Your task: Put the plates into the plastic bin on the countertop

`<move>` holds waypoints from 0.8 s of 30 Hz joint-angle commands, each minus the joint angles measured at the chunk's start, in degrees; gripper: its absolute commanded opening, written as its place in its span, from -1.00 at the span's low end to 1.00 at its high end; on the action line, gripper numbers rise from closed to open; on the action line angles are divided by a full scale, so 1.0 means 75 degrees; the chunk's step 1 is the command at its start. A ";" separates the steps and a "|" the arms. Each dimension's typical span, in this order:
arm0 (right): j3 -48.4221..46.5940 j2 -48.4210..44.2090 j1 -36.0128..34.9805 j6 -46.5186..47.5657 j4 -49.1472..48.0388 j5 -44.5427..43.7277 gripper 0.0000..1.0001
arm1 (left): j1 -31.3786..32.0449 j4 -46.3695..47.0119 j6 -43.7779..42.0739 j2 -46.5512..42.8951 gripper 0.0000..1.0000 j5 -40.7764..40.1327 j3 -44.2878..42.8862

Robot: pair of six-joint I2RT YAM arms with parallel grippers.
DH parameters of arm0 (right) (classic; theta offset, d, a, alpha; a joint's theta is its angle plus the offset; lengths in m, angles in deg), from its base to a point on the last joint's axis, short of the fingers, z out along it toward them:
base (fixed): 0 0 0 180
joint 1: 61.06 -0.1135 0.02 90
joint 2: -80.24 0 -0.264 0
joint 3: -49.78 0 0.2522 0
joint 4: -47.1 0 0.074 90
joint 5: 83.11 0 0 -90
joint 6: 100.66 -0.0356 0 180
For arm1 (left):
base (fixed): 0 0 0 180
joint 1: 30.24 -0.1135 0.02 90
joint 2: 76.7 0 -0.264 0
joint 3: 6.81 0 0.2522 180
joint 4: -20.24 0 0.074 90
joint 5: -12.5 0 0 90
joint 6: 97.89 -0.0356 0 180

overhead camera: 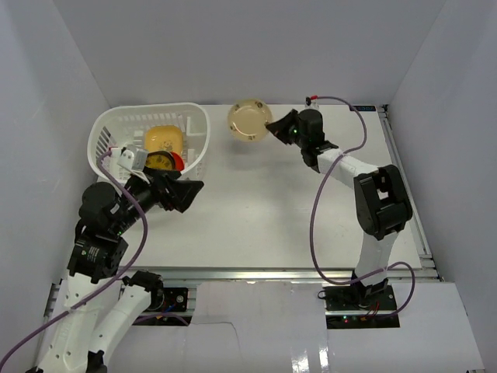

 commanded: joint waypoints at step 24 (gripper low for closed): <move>-0.6394 0.2176 -0.3647 0.1971 0.2720 -0.0303 0.71 | 0.0025 -0.0095 -0.0378 0.0142 0.96 -0.2947 -0.1864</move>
